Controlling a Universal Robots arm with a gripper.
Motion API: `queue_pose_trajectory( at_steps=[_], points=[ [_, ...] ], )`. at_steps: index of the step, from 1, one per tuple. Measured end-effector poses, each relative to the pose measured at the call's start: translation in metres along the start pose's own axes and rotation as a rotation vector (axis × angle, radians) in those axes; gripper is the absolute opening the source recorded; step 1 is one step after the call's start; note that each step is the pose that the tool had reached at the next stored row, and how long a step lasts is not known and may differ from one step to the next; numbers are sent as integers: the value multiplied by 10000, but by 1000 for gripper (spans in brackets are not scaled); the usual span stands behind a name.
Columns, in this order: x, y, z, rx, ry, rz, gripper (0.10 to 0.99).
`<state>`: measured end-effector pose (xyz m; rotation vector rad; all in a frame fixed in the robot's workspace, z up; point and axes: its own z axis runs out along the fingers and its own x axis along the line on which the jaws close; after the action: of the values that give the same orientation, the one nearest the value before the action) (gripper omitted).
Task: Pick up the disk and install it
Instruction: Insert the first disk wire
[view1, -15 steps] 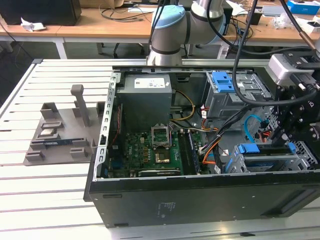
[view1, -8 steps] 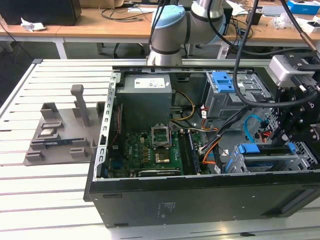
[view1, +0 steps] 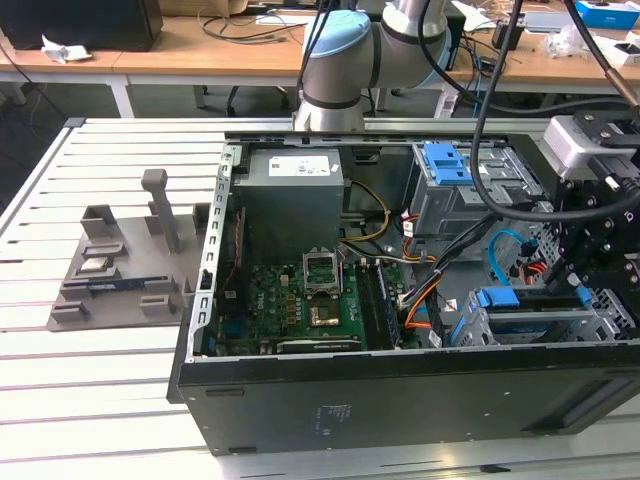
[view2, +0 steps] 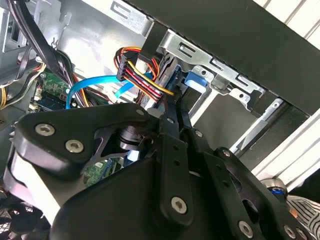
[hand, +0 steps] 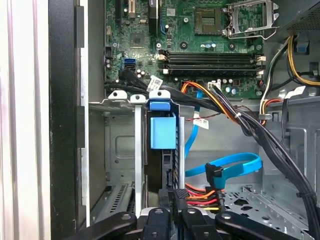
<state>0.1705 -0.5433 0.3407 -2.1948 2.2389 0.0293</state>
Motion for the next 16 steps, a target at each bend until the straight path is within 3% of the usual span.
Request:
queue_pose_trajectory(
  at_steps=[6,8,13,15,16],
  points=[
    [-9,-5,22,-5,-21,-2,161],
    [-9,-4,11,-7,0,-2,235],
    [-46,-1,-154,-7,-6,0,235],
    [-93,1,-304,-7,-3,-1,220],
    [-102,1,-346,-7,-4,0,106]
  ],
)
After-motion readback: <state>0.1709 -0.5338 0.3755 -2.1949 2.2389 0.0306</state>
